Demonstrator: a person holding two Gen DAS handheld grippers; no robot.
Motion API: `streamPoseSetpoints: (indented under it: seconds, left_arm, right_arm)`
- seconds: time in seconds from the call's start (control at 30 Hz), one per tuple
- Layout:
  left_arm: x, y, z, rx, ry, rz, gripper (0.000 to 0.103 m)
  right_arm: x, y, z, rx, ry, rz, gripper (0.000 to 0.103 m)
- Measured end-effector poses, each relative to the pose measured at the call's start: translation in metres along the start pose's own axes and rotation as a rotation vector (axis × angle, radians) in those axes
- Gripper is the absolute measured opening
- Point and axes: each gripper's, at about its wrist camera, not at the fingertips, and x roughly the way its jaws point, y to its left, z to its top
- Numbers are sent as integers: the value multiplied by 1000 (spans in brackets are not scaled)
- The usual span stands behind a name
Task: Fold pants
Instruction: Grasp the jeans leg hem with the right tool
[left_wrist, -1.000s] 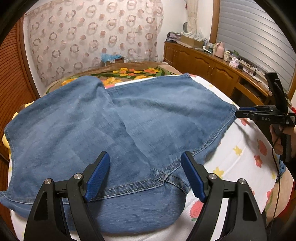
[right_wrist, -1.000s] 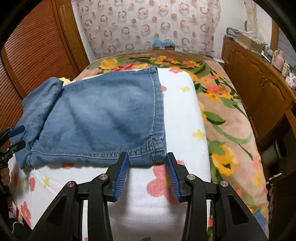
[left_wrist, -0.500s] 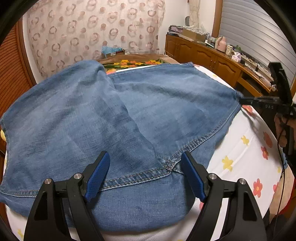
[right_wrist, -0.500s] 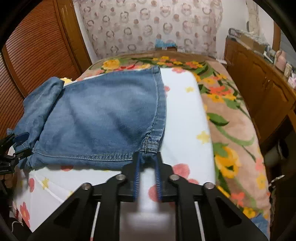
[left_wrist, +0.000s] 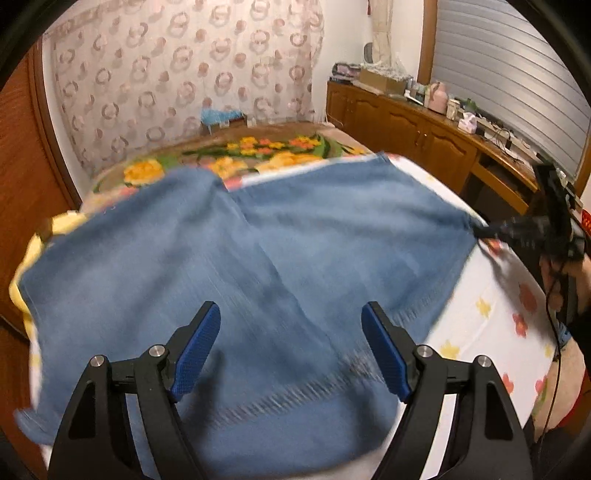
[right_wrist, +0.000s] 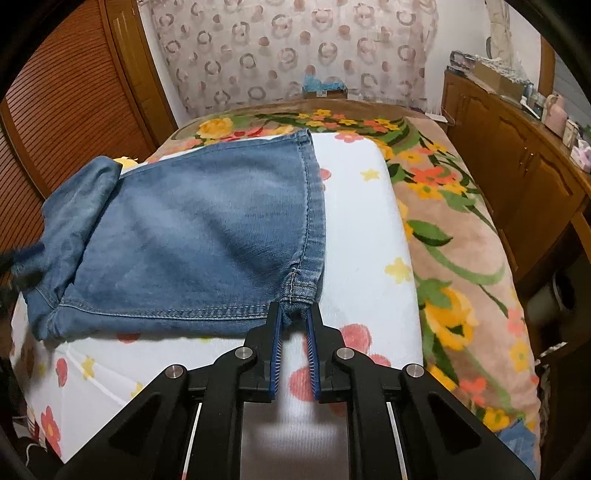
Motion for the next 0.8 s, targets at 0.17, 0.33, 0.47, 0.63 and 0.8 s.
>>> streamPoseSetpoints:
  seconds: [0.17, 0.33, 0.47, 0.63, 0.8]
  left_arm:
    - [20, 33, 41, -6, 11, 19, 71]
    - [59, 68, 70, -13, 52, 94, 63]
    - [91, 86, 83, -9, 102, 159, 63]
    - [121, 96, 90, -7, 141, 170, 63]
    - [123, 98, 89, -36, 131, 153, 63]
  right_arm:
    - [2, -1, 0, -12, -3, -5, 13]
    - [5, -2, -2, -27, -12, -8, 13]
    - [6, -1, -3, -45, -11, -14, 13]
    - [6, -4, -3, -30, -6, 6, 13]
    - [7, -6, -2, -19, -3, 15, 13]
